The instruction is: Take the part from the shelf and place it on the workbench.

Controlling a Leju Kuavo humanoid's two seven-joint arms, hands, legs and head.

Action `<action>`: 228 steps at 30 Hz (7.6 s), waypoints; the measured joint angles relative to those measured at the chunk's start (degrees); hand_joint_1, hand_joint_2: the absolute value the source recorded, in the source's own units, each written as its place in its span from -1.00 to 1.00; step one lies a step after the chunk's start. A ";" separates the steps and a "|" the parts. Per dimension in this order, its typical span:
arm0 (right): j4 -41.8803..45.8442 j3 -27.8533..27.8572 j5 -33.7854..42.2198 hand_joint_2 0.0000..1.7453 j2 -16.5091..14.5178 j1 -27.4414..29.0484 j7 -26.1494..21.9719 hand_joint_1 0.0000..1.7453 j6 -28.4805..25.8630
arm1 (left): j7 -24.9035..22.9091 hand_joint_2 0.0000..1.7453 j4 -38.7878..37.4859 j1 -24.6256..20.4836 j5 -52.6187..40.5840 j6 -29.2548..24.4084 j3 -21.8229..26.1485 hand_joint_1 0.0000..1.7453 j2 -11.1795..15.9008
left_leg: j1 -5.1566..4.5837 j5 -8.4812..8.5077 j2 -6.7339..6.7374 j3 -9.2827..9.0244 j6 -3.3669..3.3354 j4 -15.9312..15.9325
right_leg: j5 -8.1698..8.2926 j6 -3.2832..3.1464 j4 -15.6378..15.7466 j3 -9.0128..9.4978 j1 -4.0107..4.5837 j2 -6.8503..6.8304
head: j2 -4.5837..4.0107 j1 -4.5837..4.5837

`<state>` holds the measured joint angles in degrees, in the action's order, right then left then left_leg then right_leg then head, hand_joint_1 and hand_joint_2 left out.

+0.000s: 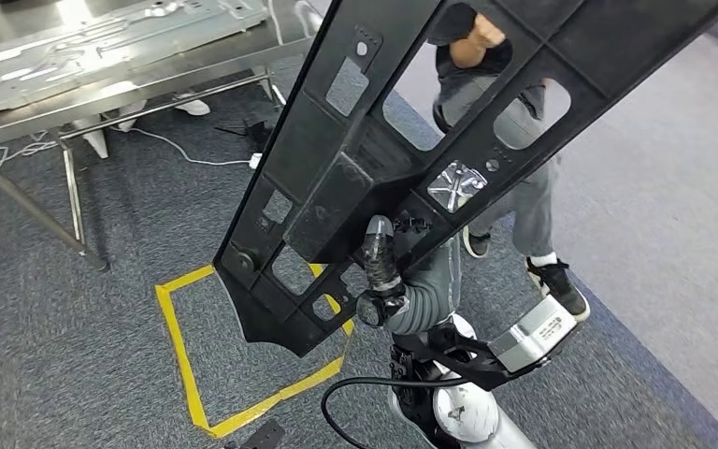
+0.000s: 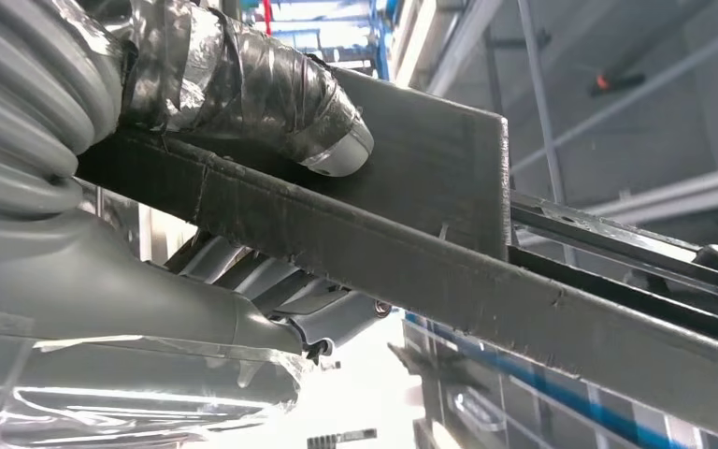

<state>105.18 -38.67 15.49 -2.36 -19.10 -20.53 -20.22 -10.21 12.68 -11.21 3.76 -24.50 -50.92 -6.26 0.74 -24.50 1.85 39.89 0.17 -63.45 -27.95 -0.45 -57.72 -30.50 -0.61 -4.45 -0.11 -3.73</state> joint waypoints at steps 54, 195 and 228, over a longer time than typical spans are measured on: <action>-1.30 -0.02 4.49 1.00 -0.48 -0.17 -2.26 1.00 1.97 | 1.05 1.00 0.00 0.34 2.28 1.91 -0.09 -1.00 0.32 | -0.08 -3.99 -3.00 -1.98 -0.09 -0.24 | 1.66 -0.32 -0.25 -2.13 -0.09 4.61 | 0.00 0.35; -16.81 0.04 10.18 1.00 -0.82 -7.88 5.25 1.00 1.99 | 1.92 1.00 -0.09 -0.23 5.27 2.15 -0.25 -1.00 1.48 | -0.72 -1.46 -2.50 -6.48 -2.61 5.90 | -6.67 1.84 -15.67 -9.35 0.31 5.08 | 0.00 1.22; -52.22 -13.47 -48.46 1.00 7.33 -34.87 25.75 1.00 17.84 | 1.36 1.00 -0.13 -0.83 4.17 2.77 -1.12 -1.00 1.36 | -0.04 1.28 -2.80 -2.41 -1.78 5.49 | 1.12 1.47 -9.90 -10.19 -0.40 4.79 | 0.00 1.40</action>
<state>52.96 -52.14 -32.97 4.97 -53.96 5.22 -2.39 -8.85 12.55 -12.04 7.93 -21.73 -52.04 -4.90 0.70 -23.21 -0.95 37.48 -1.61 -57.96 -26.84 1.02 -67.62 -40.69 -1.01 0.34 -0.11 -2.32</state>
